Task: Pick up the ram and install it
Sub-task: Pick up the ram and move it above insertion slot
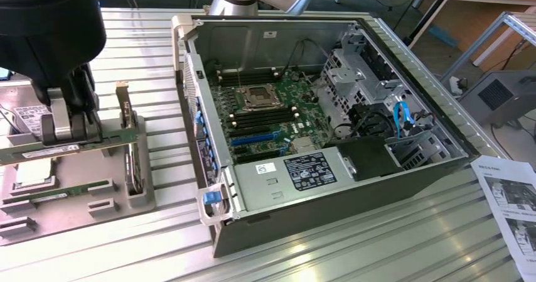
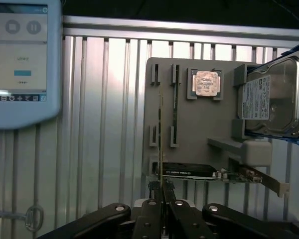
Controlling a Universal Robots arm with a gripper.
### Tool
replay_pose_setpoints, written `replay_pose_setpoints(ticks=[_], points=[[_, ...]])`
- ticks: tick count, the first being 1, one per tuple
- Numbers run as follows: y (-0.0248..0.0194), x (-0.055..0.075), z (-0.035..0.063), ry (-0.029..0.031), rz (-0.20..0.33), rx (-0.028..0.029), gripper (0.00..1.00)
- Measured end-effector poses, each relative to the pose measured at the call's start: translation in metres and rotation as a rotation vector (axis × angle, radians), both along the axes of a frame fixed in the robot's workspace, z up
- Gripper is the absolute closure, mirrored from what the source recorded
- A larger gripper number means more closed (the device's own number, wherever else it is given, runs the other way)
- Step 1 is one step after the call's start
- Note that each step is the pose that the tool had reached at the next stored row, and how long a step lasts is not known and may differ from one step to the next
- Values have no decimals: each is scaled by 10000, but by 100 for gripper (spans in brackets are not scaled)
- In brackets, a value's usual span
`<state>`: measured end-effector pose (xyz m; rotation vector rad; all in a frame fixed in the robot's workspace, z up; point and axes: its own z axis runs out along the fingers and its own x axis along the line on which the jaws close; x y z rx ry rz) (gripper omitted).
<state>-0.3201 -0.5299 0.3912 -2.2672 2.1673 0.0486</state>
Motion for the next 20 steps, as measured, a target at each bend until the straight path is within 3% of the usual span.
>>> replay_pose_setpoints(ticks=[11, 20], points=[[0, 13, 58, 1, 1, -2, 87], [0, 266, 56, 0, 0, 0, 87]])
